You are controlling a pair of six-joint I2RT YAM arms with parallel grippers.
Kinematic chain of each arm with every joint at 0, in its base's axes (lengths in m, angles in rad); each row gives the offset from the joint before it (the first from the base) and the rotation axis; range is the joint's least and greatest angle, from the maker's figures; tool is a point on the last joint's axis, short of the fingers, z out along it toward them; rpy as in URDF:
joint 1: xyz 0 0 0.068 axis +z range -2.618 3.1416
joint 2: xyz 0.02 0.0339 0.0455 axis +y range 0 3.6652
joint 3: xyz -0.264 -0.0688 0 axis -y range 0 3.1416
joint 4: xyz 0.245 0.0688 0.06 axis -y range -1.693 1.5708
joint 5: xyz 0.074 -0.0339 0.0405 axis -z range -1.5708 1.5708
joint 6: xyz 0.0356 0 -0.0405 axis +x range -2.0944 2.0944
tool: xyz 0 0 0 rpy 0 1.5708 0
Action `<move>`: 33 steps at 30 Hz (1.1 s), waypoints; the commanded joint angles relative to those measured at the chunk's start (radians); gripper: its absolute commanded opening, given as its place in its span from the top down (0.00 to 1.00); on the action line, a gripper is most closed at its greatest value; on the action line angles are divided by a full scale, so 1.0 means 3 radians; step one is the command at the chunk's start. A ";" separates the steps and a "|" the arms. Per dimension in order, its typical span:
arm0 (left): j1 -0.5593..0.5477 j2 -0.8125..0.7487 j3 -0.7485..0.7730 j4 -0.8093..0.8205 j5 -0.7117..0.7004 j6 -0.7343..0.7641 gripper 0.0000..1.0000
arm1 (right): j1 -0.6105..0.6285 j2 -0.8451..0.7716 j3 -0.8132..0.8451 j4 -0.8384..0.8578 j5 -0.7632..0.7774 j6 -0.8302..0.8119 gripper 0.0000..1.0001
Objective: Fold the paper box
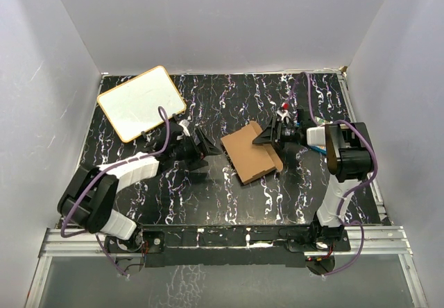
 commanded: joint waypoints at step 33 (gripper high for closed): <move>-0.0377 0.1242 0.1126 -0.0438 -0.0206 0.0415 0.29 | 0.0102 -0.0716 0.0174 -0.1550 0.1066 -0.3006 0.92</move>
